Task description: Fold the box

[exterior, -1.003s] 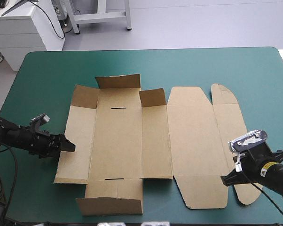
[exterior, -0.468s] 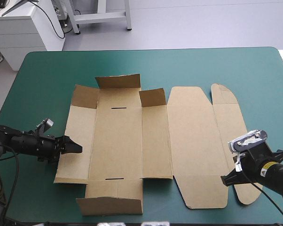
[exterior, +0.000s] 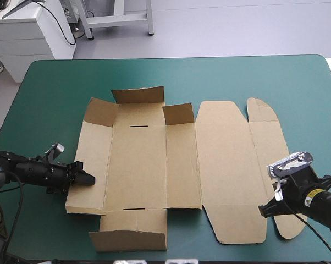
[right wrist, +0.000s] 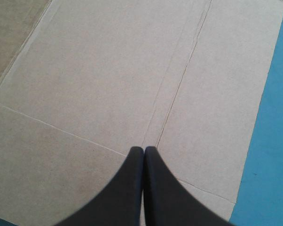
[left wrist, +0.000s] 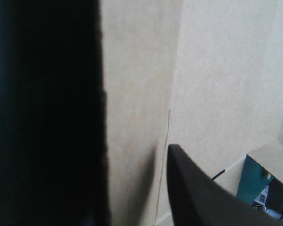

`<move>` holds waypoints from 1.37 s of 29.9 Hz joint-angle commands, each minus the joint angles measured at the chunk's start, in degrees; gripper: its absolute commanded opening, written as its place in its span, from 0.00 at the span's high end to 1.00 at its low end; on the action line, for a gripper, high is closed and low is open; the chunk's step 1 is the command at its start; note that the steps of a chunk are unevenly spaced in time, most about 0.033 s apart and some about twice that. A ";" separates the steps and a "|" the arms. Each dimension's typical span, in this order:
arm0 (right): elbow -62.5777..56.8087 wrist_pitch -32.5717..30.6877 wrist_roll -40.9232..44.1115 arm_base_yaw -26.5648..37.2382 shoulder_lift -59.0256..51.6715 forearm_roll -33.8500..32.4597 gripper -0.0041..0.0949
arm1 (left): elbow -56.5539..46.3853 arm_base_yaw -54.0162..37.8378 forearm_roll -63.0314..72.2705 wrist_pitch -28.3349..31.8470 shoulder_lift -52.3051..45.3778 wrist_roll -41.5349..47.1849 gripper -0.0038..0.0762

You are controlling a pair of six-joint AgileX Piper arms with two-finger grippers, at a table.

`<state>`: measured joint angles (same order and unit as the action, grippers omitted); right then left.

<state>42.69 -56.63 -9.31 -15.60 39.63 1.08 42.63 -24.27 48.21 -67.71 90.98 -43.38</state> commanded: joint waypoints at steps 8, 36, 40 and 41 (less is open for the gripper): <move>1.44 2.51 -0.27 0.47 -0.22 0.20 0.98 | 0.82 0.31 4.66 -5.39 -1.57 -0.34 0.96; 1.55 2.41 -0.11 0.47 -0.22 -0.02 0.98 | 47.82 33.25 -26.66 0.85 -5.02 10.58 0.96; 1.55 2.63 -0.11 0.47 -0.22 -0.40 0.98 | 51.41 40.28 -35.99 5.69 -3.57 10.58 0.96; 1.66 2.63 -0.11 0.47 -0.22 -0.40 0.98 | 51.44 42.04 -38.45 7.08 -3.31 10.46 0.96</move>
<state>42.69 -57.12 -9.31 -15.60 39.63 1.07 91.43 14.19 14.67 -65.83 88.82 -32.63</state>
